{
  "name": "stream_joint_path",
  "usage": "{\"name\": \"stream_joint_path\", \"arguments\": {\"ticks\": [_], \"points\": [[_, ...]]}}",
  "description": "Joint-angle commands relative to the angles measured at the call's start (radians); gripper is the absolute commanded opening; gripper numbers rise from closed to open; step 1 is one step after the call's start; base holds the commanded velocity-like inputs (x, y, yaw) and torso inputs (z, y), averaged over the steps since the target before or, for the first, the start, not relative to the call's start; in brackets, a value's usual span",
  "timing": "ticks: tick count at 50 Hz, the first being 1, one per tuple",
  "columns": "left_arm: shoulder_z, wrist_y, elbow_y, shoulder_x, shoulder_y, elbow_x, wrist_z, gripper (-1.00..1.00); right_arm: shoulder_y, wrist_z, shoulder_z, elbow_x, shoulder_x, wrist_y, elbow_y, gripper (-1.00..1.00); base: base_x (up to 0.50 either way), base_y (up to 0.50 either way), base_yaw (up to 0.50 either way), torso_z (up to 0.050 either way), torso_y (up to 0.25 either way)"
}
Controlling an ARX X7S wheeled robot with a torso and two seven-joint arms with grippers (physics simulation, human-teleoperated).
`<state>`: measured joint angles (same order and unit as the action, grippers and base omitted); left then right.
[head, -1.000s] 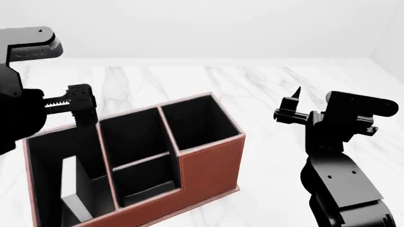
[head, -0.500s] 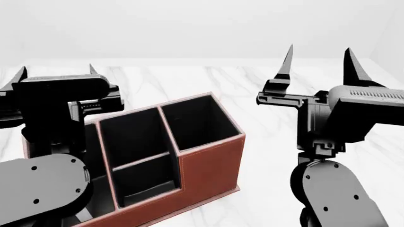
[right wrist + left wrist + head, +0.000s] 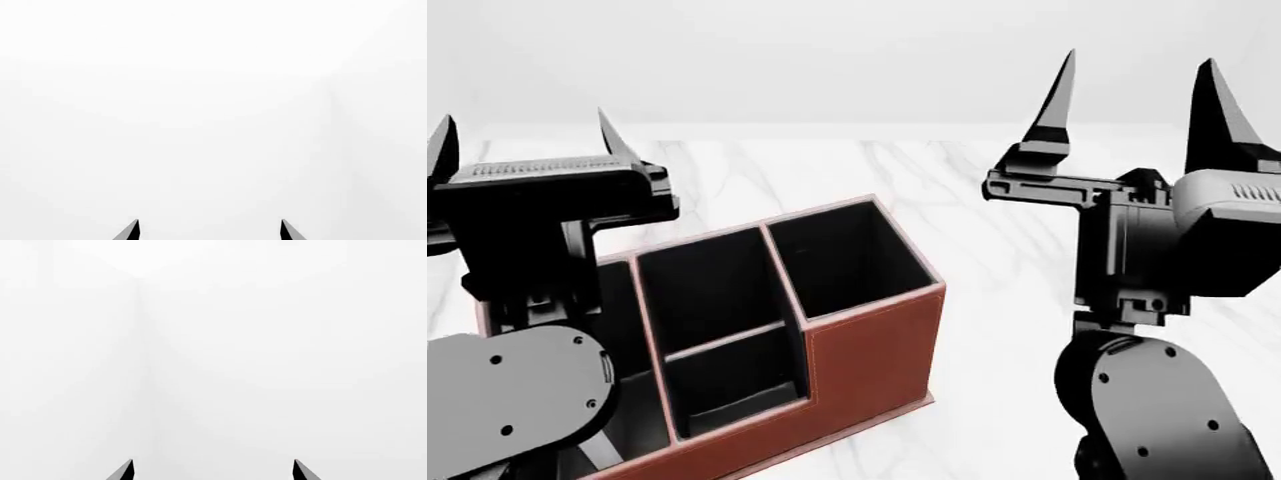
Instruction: Pick up the book and place it in the left compartment of the caddy.
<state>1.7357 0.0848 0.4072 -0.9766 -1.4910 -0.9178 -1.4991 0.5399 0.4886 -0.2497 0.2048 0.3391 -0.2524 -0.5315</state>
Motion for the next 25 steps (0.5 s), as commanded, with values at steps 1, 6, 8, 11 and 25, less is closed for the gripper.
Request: {"name": "stream_joint_path", "arguments": {"ticks": [1,6,8,11,25], "points": [[-0.026,-0.071,0.01,-0.003,-0.068,0.004,0.04,1.0,0.07,-0.005,0.017,0.046,0.001,-0.051,-0.048,1.0,0.0,0.0,0.0,0.0,0.0],[-0.045,-0.134,0.002,0.005,-0.145,-0.012,0.086,1.0,0.145,0.0,0.019,0.063,-0.005,-0.108,-0.069,1.0,0.0,0.0,0.0,0.0,0.0],[-0.05,-0.146,0.0,0.008,-0.16,-0.014,0.096,1.0,0.159,0.001,0.02,0.065,-0.007,-0.114,-0.072,1.0,0.0,0.0,0.0,0.0,0.0],[-0.064,-0.179,-0.005,0.018,-0.202,-0.028,0.118,1.0,0.213,0.006,0.017,0.072,-0.01,-0.155,-0.094,1.0,0.0,0.0,0.0,0.0,0.0],[-0.083,-0.214,0.003,0.015,-0.242,-0.029,0.135,1.0,0.257,0.013,0.0,0.066,-0.009,-0.179,-0.122,1.0,0.0,0.0,0.0,0.0,0.0]]}}
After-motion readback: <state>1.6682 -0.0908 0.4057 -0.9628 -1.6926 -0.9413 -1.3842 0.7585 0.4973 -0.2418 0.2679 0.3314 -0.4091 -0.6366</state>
